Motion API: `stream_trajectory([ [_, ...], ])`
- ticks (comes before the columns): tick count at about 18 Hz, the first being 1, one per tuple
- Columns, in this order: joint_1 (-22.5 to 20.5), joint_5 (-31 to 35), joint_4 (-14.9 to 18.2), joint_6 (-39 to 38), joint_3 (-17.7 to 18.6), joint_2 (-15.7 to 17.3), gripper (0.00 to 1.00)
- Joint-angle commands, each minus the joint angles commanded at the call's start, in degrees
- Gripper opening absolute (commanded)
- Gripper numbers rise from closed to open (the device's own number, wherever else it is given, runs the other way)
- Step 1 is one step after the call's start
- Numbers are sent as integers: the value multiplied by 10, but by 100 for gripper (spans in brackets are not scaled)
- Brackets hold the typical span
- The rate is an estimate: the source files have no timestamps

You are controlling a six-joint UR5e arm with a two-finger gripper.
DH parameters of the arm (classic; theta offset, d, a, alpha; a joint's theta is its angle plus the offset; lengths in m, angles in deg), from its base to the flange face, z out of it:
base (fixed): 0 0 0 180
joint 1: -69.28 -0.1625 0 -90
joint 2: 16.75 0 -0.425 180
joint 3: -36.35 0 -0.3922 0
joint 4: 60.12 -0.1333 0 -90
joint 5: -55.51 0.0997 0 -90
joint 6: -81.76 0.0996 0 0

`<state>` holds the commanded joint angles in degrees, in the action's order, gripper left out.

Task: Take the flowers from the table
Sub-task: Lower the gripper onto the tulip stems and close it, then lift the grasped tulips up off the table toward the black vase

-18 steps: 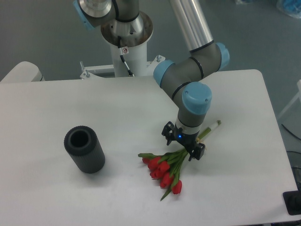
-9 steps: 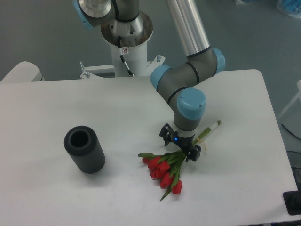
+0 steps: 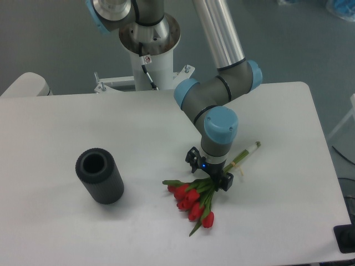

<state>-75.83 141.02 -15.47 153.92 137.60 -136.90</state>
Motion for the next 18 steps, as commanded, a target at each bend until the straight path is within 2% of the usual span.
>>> stream_trajectory([
  [2,0,-1,0,0,-2,-1,48],
  [5,1,0,0,0,-4,-2,37],
  [10,1,-1,1,0,-9,-4,27],
  [13,1,-2,1,1,-11,-3,19],
  [18,0,-3,2,2,-14,3,18],
])
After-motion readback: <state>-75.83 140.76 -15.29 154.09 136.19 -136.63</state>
